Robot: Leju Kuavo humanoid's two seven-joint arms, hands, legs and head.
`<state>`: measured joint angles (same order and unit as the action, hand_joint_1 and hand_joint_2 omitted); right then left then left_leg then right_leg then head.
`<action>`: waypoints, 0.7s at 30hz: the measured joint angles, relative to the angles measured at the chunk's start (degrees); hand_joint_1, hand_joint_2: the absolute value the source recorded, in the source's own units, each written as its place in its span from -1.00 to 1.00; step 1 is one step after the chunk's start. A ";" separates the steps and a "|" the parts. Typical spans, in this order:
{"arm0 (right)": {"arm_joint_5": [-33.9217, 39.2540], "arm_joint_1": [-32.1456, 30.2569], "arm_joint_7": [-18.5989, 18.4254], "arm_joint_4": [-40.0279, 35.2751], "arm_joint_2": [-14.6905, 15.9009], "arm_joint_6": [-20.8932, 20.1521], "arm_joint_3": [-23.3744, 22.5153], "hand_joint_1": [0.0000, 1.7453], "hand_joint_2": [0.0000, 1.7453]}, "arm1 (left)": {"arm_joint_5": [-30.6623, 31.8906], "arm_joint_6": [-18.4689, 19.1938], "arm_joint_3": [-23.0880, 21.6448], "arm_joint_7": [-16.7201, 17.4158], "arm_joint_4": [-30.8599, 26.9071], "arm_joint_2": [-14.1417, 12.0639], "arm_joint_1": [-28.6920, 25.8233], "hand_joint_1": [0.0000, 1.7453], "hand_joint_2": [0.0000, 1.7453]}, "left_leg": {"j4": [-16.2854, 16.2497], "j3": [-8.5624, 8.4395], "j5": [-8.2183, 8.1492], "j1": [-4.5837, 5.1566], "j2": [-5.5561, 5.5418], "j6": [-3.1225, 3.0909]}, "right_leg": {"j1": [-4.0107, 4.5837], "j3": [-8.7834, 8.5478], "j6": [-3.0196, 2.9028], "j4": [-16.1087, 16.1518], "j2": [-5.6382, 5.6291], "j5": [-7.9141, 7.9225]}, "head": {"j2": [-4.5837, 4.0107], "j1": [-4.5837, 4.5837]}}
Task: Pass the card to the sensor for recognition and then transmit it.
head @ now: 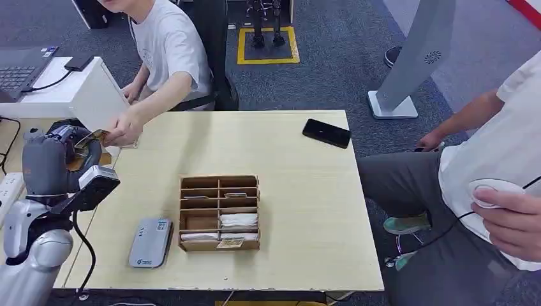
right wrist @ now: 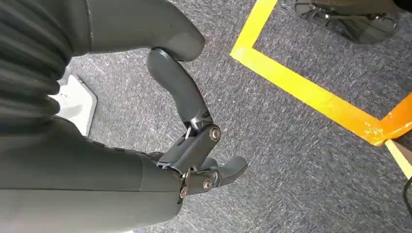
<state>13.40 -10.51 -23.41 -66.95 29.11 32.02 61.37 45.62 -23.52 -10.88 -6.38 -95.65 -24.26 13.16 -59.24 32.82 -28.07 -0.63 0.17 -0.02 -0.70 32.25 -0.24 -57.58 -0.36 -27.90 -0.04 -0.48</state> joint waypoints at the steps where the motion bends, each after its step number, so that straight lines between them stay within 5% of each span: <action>1: 0.00 0.00 -0.02 -0.04 0.00 0.02 0.02 -1.00 1.00 | 0.00 0.00 -0.02 0.00 0.17 0.00 0.00 1.00 1.00 | 0.00 0.00 0.00 0.00 0.00 0.00 | 0.00 0.00 0.00 0.00 0.00 0.00 | 0.00 -0.02; 21: 1.14 0.22 -0.17 -0.44 0.46 0.98 0.72 -1.00 1.00 | 1.16 -0.85 -0.04 0.00 1.35 0.02 0.09 1.00 1.00 | 0.00 0.00 -0.01 -0.01 0.02 0.01 | 0.00 0.03 0.00 0.00 -0.01 0.00 | 0.00 -0.02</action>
<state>14.54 -10.29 -23.58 -67.39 29.57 33.00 62.10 46.77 -24.37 -10.93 -6.38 -94.29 -24.24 13.25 -59.24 32.83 -28.08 -0.63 0.19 -0.01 -0.70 32.27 -0.24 -57.58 -0.37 -27.90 -0.04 -0.50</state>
